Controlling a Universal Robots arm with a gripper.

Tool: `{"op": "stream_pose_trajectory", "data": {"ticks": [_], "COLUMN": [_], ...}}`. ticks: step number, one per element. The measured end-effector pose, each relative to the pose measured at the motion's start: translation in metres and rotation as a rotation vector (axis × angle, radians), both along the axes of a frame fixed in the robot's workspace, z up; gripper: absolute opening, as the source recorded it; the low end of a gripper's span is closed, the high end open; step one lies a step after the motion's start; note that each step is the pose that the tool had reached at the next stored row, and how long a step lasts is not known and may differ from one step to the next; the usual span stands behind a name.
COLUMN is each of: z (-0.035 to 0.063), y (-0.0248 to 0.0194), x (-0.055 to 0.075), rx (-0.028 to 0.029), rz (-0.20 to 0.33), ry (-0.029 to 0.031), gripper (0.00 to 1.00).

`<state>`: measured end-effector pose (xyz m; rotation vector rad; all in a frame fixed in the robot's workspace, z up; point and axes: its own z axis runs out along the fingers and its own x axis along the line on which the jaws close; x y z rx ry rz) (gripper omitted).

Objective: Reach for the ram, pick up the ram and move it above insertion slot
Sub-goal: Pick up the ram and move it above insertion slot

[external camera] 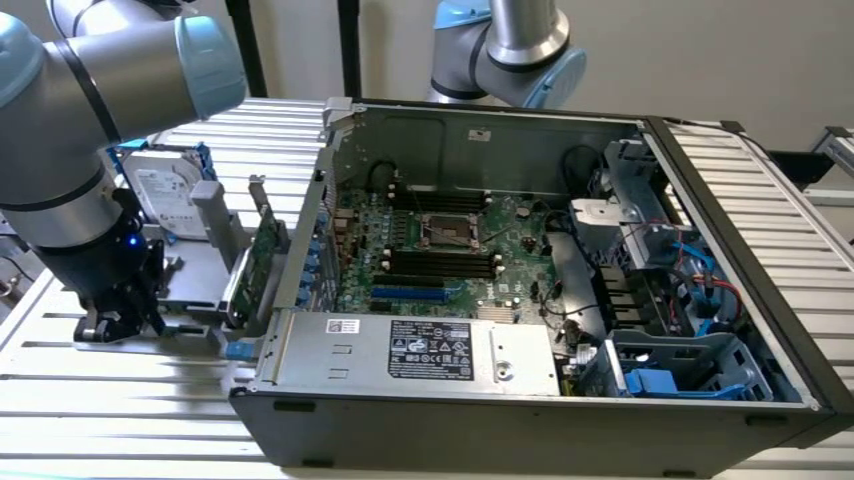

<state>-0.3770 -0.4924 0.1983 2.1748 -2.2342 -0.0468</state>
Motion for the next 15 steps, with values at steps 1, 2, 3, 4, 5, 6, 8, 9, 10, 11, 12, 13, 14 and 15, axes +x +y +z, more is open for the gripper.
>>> {"op": "stream_pose_trajectory", "data": {"ticks": [1,2,3,4,5,6,8,9,10,11,12,13,14,15], "z": [0.0,0.0,0.0,0.0,0.0,0.0001,0.0008,0.0014,0.0021,0.0031,0.0042,0.0056,0.007,0.0086], "y": [0.0,0.0,0.0,0.0,0.0,0.0,0.0,0.0,0.0,0.0,0.0,0.0,0.0,0.0], "x": [0.0,0.0,0.0,0.0,0.0,0.0,0.0,0.0,0.0,0.0,0.0,0.0,0.0,0.0], "rx": [0.0,0.0,0.0,0.0,0.0002,0.0003,0.0004,0.0003,0.0003,0.0004,0.0004,0.0003,0.0003,0.0003], "rz": [0.0,0.0,0.0,0.0,0.0,0.0,0.0,0.0,0.0,0.0,0.0,0.0,0.0,0.0], "ry": [0.0,0.0,0.0,0.0,0.0,-0.0001,-0.0001,0.0002,0.0002,0.0003,0.0004,0.0005,0.0007,0.0011], "gripper": [0.13,0.13,0.13,0.13,0.13,0.13,0.13,0.13,0.13,0.13,0.13,0.13,0.13,0.13]}}
